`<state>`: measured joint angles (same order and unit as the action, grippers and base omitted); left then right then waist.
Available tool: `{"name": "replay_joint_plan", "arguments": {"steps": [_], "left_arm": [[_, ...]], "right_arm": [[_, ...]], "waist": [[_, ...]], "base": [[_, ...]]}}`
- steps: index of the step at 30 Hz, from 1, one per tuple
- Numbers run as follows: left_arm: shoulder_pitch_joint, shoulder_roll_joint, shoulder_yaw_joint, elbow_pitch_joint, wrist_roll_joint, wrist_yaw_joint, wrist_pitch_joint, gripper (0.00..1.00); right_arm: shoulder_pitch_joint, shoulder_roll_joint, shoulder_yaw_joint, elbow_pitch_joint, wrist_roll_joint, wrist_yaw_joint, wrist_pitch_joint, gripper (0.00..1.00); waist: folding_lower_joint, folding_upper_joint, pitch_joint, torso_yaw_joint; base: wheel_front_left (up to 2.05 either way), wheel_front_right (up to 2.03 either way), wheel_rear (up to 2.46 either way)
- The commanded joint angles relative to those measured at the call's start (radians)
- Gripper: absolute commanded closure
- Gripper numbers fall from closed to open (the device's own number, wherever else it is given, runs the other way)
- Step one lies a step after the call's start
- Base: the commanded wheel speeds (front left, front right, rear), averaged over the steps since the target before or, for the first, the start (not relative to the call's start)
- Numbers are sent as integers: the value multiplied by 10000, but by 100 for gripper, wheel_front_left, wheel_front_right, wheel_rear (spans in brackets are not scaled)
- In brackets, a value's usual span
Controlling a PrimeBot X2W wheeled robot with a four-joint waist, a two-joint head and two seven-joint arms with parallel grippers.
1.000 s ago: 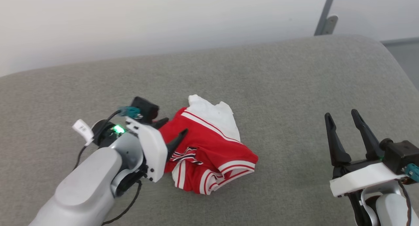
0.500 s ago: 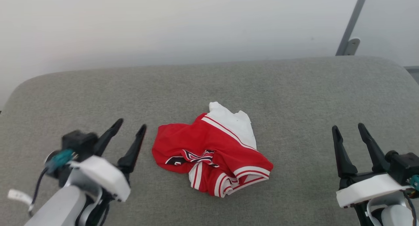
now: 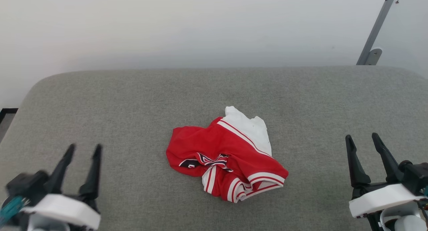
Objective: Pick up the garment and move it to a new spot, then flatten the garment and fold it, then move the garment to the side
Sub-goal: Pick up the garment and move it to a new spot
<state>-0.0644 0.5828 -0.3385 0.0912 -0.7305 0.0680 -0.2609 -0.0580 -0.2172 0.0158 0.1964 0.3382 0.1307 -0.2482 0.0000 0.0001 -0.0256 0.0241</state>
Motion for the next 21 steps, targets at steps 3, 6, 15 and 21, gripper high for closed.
{"name": "replay_joint_plan", "arguments": {"steps": [3, 6, 15, 21], "left_arm": [[861, -379, 1041, -301, 404, -198, -52, 0], [1416, -705, 1773, -306, 655, -561, -53, 0], [2552, -1841, 3607, -349, 1524, -1476, -55, 0], [2790, -2477, 4237, -241, 1932, -1816, -56, 0]], "right_arm": [[150, 30, -87, -21, 45, -1, -87, 0], [227, 58, -189, -8, 46, -1, -116, 0], [434, 198, -476, 11, 33, -1, -170, 0], [512, 323, -574, -2, 65, -1, -173, 0]], "waist": [[0, -1, -16, 52], [0, -1, -18, 71], [0, -1, -44, 112], [0, -1, -67, 132]], "base": [[0, 0, 0], [0, 0, 0], [0, 0, 0], [0, 0, 0]]}}
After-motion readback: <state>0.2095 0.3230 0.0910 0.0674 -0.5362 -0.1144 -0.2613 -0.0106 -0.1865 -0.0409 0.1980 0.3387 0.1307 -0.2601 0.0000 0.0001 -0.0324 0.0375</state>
